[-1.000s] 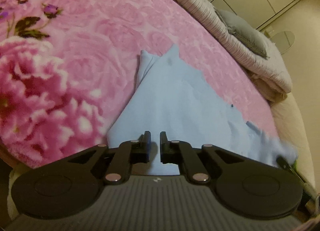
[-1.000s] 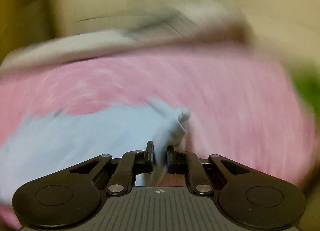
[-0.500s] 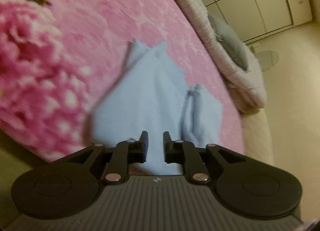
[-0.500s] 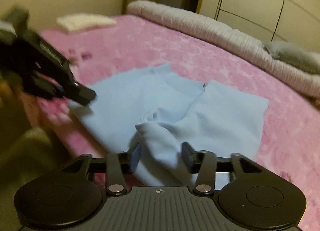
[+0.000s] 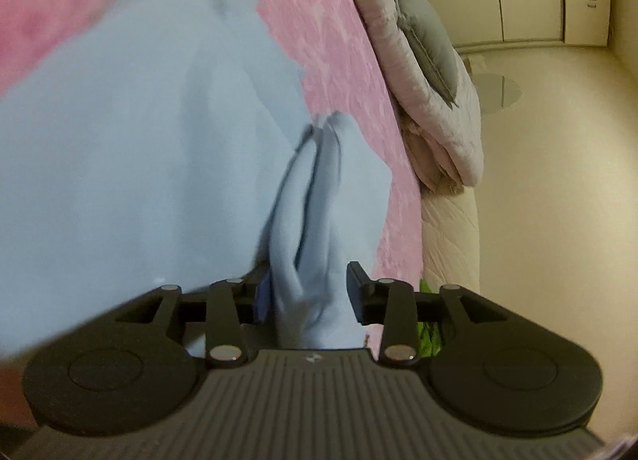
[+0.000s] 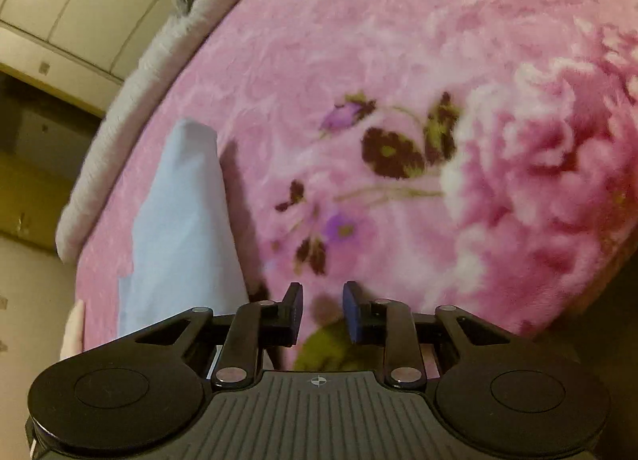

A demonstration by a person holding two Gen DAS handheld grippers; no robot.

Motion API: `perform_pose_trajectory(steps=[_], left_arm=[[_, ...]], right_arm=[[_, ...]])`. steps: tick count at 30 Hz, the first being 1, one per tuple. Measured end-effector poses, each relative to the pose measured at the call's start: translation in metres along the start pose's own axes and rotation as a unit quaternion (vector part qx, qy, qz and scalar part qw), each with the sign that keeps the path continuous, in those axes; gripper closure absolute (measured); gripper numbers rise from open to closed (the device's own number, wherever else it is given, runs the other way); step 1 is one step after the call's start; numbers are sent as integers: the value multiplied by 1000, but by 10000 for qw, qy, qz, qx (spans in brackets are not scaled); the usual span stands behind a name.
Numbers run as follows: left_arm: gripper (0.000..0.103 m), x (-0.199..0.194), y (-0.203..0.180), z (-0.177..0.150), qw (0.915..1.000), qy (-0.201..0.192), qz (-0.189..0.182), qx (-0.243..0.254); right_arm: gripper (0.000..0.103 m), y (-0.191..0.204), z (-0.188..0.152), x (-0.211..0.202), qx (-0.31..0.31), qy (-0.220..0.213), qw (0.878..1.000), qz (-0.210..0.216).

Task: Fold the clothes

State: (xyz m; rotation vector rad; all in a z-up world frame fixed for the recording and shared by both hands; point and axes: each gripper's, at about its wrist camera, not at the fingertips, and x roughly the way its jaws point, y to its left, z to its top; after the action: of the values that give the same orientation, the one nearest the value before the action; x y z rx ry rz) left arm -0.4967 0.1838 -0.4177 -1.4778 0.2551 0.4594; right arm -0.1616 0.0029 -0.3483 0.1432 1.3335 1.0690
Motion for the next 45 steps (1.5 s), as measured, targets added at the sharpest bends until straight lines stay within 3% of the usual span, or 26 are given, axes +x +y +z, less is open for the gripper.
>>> perform_pose_trajectory(steps=[6, 7, 9, 10, 11, 13, 18, 21, 24, 27, 30, 33, 35, 39, 42, 45], left_arm=[[75, 31, -25, 10, 9977, 201, 156, 628], [94, 32, -31, 8, 9960, 225, 174, 852], [97, 23, -45, 1, 9887, 64, 296, 1469], [97, 16, -51, -2, 9842, -59, 347, 1735], [97, 5, -55, -4, 9808, -191, 333, 1912], [97, -22, -56, -6, 9764, -449, 337, 2085], [97, -84, -25, 2, 9731, -994, 819, 1910], [97, -89, 14, 10, 9840, -910, 838, 1280], [97, -83, 24, 8, 9855, -898, 739, 1232], [97, -82, 23, 10, 9846, -892, 739, 1312], [97, -87, 15, 14, 9821, -888, 716, 1501], [98, -94, -2, 16, 9742, -952, 729, 1910], [98, -103, -8, 18, 9702, -1067, 734, 2050], [98, -107, 3, 24, 9683, -1048, 962, 2051], [98, -101, 16, 20, 9679, -995, 1071, 2042], [97, -100, 24, 17, 9679, -1036, 1073, 2021]], right_arm=[[76, 23, -14, 18, -1007, 74, 9949, -32], [76, 30, -18, 22, -1212, 47, 9926, -111], [77, 43, -25, 27, -1532, -4, 9880, -200], [84, 48, -28, 27, -1634, -3, 9864, -163], [92, 52, -30, 27, -1663, 44, 9861, -20], [94, 62, -37, 27, -1882, 65, 9820, 176], [94, 95, -60, 36, -2482, 288, 9662, 634], [94, 114, -79, 50, -3010, 351, 9516, 510], [94, 122, -88, 56, -3368, 268, 9405, 358], [94, 113, -77, 48, -3114, 150, 9496, 323], [94, 96, -71, 36, -2814, -39, 9596, 26], [94, 84, -70, 44, -2564, 302, 9660, -140], [94, 84, -75, 47, -2452, 437, 9685, 39], [94, 102, -86, 49, -2946, 397, 9547, 155], [94, 109, -95, 55, -3364, 348, 9411, -56], [94, 104, -95, 59, -3389, 404, 9399, -56]])
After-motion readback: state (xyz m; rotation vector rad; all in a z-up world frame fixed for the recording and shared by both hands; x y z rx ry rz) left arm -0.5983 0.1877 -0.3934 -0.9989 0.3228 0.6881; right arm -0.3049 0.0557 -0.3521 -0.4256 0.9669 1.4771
